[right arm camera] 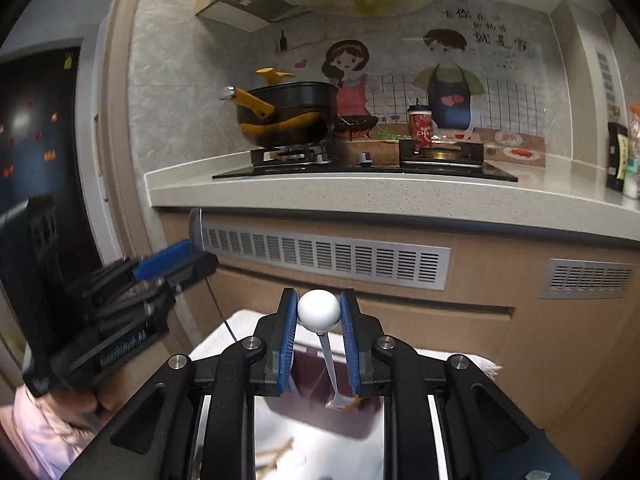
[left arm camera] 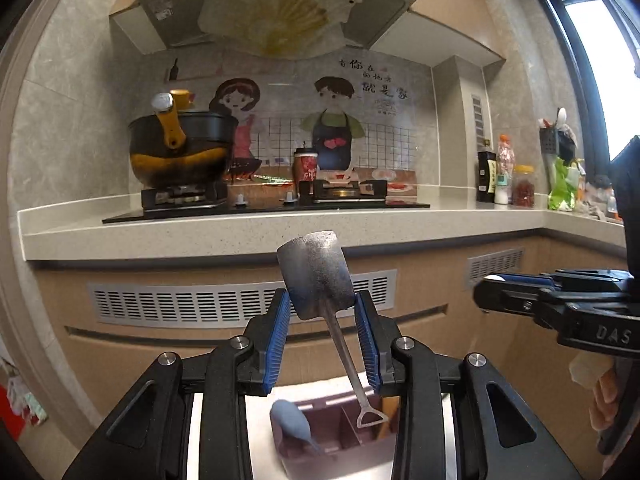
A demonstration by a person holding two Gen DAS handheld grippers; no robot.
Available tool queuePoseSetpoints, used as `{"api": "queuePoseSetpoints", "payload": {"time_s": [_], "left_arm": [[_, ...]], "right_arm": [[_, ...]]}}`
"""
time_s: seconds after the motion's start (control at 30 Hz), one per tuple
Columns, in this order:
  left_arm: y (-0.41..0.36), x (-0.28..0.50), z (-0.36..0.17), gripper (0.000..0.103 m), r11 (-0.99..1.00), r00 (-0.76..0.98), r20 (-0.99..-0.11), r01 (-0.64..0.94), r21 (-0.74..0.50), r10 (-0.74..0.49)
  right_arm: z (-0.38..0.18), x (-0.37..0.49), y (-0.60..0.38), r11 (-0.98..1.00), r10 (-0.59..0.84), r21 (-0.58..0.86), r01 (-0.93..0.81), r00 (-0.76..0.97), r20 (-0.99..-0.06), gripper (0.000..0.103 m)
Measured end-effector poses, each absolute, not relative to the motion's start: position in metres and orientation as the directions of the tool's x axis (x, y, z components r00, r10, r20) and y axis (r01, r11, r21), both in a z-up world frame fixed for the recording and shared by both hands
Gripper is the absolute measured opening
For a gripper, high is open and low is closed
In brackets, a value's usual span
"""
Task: Organize utensils
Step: 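Carry the spatula and metal spoon over the holder and lower them in, then move both open tools back down toward the utensils on the towel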
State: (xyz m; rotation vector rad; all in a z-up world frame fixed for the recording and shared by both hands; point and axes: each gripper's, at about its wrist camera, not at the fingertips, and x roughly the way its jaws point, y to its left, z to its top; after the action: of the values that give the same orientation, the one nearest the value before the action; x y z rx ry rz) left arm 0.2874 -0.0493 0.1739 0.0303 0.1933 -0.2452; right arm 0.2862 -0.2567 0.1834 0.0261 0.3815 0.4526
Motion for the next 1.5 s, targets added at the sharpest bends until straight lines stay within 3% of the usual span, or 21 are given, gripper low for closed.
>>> {"api": "queuePoseSetpoints", "payload": {"time_s": [0.27,0.5,0.63,0.73,0.77,0.83,0.9,1.03,1.23,1.4,1.5], "left_arm": [[-0.053,0.353,0.111,0.034,0.978,0.93,-0.309,0.206,-0.008,-0.199],[-0.064,0.388,0.048,0.036,0.968,0.835,-0.498,0.249,-0.037,-0.234],[-0.06,0.393,0.034,0.036,0.966,0.793,-0.557,0.247,-0.075,-0.246],[-0.048,0.381,0.042,0.037,0.965,0.787,-0.559,0.234,-0.12,-0.26],[-0.043,0.376,0.045,0.042,0.966,0.791,-0.555,0.226,-0.125,-0.257],[-0.031,0.36,0.052,0.051,0.971,0.802,-0.547,0.202,-0.13,-0.24],[-0.02,0.346,0.056,0.053,0.973,0.808,-0.542,0.191,-0.132,-0.232],[-0.004,0.309,0.054,0.056,0.98,0.809,-0.553,0.168,-0.107,-0.199],[0.012,0.263,0.024,0.057,0.986,0.745,-0.647,0.147,-0.08,-0.163],[0.026,0.236,-0.013,0.057,0.994,0.667,-0.736,0.087,-0.071,-0.111],[0.037,0.222,-0.036,0.057,0.989,0.61,-0.78,0.058,-0.134,-0.141]], "right_arm": [[0.132,0.356,-0.247,0.899,0.438,0.213,-0.384,0.76,-0.479,0.019],[0.075,0.387,-0.233,0.908,0.413,0.209,-0.364,0.681,-0.605,0.02],[0.054,0.397,-0.228,0.918,0.381,0.186,-0.351,0.64,-0.667,0.031],[0.055,0.388,-0.234,0.933,0.335,0.135,-0.332,0.674,-0.658,0.034],[0.056,0.384,-0.237,0.937,0.324,0.118,-0.33,0.688,-0.649,0.037],[0.061,0.371,-0.243,0.944,0.3,0.084,-0.318,0.728,-0.617,0.064],[0.068,0.352,-0.249,0.952,0.278,0.054,-0.3,0.782,-0.558,0.08],[0.073,0.311,-0.257,0.966,0.23,0.006,-0.257,0.855,-0.465,0.1],[0.05,0.263,-0.237,0.931,0.206,-0.154,-0.33,0.826,-0.524,0.102],[0.016,0.244,-0.221,0.898,0.228,-0.148,-0.414,0.726,-0.649,0.102],[-0.005,0.234,-0.204,0.888,0.195,-0.182,-0.422,0.706,-0.681,0.102]]}}
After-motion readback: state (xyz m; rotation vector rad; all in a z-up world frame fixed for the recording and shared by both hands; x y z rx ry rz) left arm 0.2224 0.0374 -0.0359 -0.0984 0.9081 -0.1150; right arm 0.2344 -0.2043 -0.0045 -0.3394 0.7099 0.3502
